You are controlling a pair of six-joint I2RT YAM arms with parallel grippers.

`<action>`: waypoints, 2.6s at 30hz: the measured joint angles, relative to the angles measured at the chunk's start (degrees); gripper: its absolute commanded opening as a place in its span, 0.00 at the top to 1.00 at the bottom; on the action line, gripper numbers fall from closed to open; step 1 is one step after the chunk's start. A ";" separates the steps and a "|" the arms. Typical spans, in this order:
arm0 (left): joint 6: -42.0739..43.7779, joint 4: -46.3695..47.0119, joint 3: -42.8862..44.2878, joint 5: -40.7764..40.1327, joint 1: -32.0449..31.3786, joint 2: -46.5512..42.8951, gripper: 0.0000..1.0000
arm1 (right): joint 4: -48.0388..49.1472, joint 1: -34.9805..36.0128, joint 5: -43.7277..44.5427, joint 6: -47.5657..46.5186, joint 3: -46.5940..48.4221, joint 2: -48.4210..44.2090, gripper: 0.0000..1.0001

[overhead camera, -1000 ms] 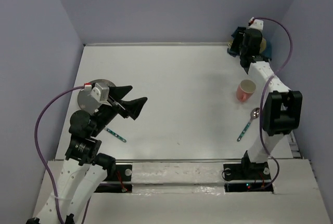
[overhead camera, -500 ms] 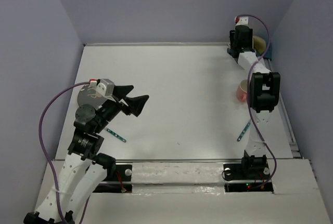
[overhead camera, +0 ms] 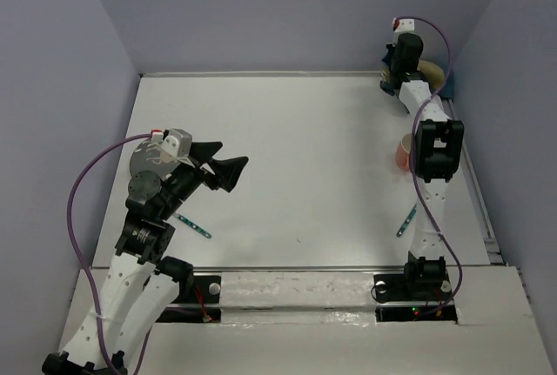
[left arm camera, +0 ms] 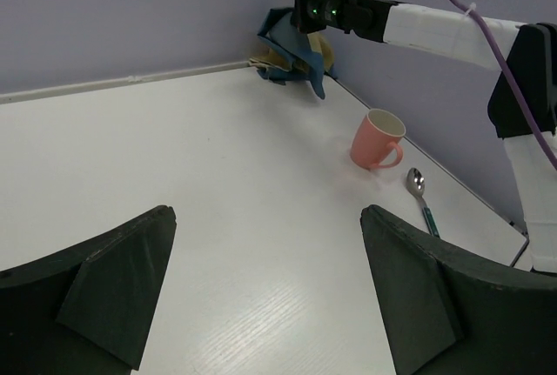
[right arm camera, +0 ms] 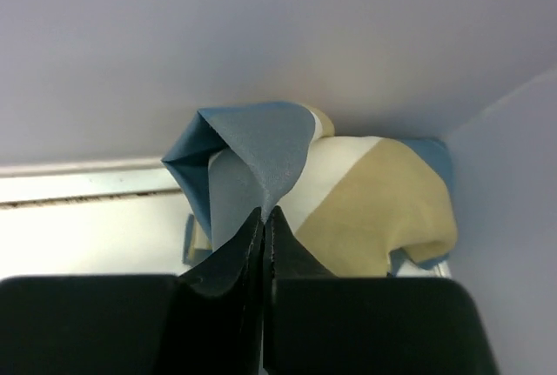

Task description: Set the dinner table for one person

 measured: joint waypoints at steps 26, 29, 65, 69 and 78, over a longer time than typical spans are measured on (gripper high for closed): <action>-1.51 -5.11 2.34 -13.64 2.89 0.94 0.01 | 9.64 36.85 -17.99 0.02 -56.15 -47.19 1.00; -3.50 -7.37 3.30 -17.75 2.89 3.02 0.01 | 3.76 41.55 -19.04 2.91 -64.46 -46.97 0.77; -32.52 20.37 -11.78 -28.26 -4.81 43.06 0.22 | -3.52 45.42 -2.62 39.98 -93.66 -93.26 0.87; -33.51 23.98 -8.83 -28.81 -4.81 50.62 0.22 | -4.37 45.42 -2.47 39.93 -94.20 -93.81 0.86; -35.63 33.20 -4.07 -29.59 -4.76 62.34 0.47 | -5.01 45.42 -2.16 39.98 -94.40 -93.61 0.80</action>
